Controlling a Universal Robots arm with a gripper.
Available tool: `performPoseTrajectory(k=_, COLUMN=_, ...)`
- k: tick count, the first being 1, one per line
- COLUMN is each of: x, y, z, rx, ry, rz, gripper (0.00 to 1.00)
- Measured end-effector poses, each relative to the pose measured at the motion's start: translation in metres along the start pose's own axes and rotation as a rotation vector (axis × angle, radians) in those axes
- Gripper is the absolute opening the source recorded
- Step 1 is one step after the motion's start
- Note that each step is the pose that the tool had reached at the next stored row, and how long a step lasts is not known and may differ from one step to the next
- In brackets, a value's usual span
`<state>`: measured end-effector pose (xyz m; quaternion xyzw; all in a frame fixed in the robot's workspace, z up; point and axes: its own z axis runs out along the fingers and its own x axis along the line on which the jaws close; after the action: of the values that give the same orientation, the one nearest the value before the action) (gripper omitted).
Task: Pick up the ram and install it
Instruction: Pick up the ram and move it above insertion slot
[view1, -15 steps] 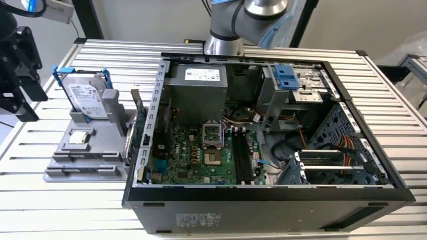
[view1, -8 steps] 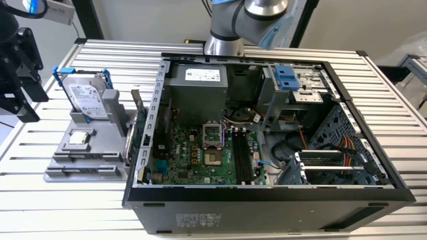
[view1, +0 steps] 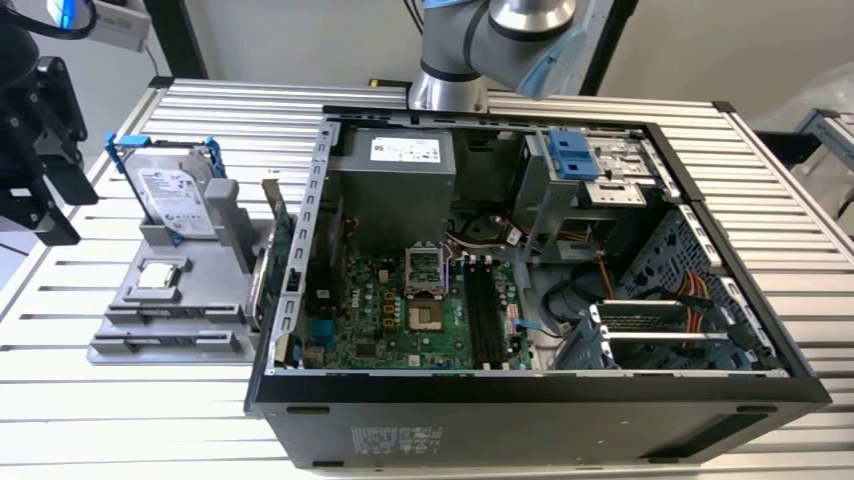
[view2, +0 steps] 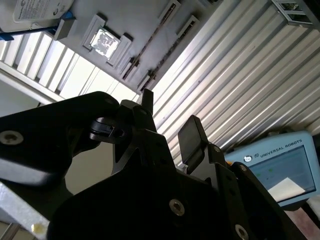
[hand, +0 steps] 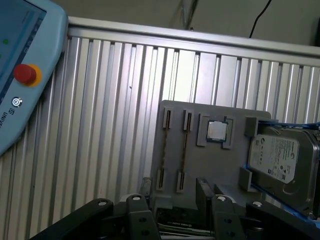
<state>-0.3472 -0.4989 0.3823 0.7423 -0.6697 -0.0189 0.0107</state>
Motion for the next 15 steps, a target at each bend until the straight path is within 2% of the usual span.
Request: performPoseTrajectory(k=15, x=-0.0001, y=-0.0002, z=0.0030, rx=0.0002, ry=0.0002, rz=0.000, gripper=1.00)
